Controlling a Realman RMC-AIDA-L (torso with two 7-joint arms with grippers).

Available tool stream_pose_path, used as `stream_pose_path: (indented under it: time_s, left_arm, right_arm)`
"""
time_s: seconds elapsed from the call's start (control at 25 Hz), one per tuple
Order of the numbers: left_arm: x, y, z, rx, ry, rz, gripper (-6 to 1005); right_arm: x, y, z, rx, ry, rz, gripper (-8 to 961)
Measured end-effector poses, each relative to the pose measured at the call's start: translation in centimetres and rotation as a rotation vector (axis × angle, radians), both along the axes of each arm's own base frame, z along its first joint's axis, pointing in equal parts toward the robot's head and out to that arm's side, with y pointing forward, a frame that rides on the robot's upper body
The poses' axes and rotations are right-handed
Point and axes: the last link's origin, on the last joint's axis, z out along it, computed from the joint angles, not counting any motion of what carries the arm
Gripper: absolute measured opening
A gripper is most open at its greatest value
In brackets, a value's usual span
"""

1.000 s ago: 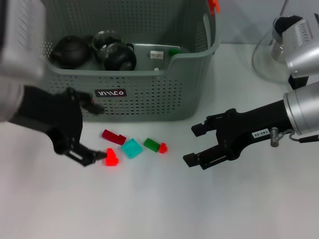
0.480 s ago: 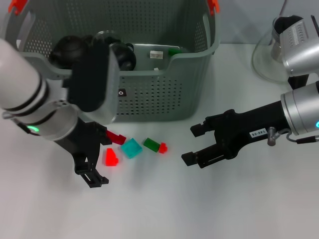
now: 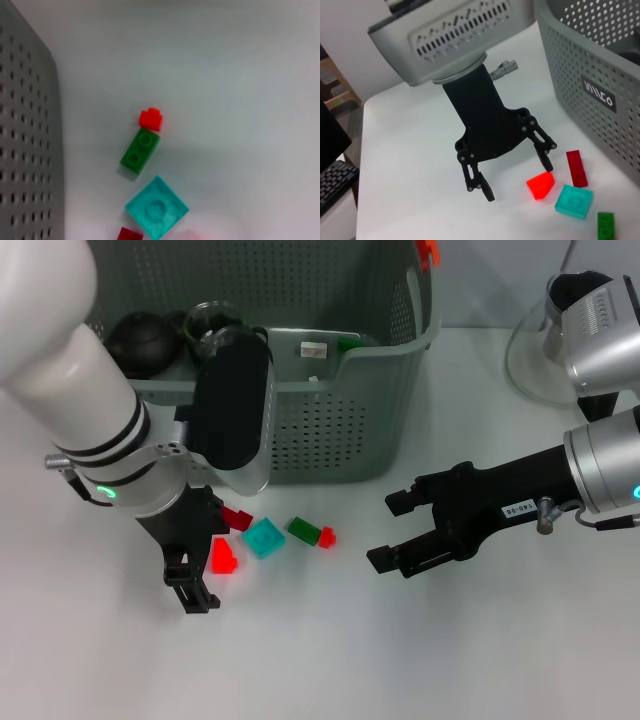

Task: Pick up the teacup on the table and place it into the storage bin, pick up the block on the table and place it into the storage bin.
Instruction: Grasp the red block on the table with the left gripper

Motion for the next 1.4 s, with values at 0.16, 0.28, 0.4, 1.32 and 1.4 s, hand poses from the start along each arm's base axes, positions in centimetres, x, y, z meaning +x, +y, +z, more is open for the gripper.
stream_pose_path:
  time_s: [0.16,0.28,0.4,1.32,1.4]
  left_arm:
    - [-0.1,0.2,-0.3,0.006,0.008,-0.003,936]
    - [-0.4,0.4,-0.6,0.011,0.021,0.005,935]
    - [-0.6,0.5,-0.7,0.016,0.026,0.007,934]
    - [-1.2,1.1,-1.5,0.031,0.028,0.004,901]
    - [-1.2,1.1,-1.7,0.028,0.030,0.005,898]
  right_arm:
    - [0.2,0.0,-0.1,0.000,-0.001,-0.004,929]
    - [0.3,0.0,-0.1,-0.002,-0.002,-0.007,929]
    - [0.3,0.0,-0.1,0.000,-0.002,-0.006,929]
    - [0.3,0.1,-0.2,0.009,0.000,0.000,929]
    - [0.3,0.1,-0.2,0.009,0.000,0.001,929]
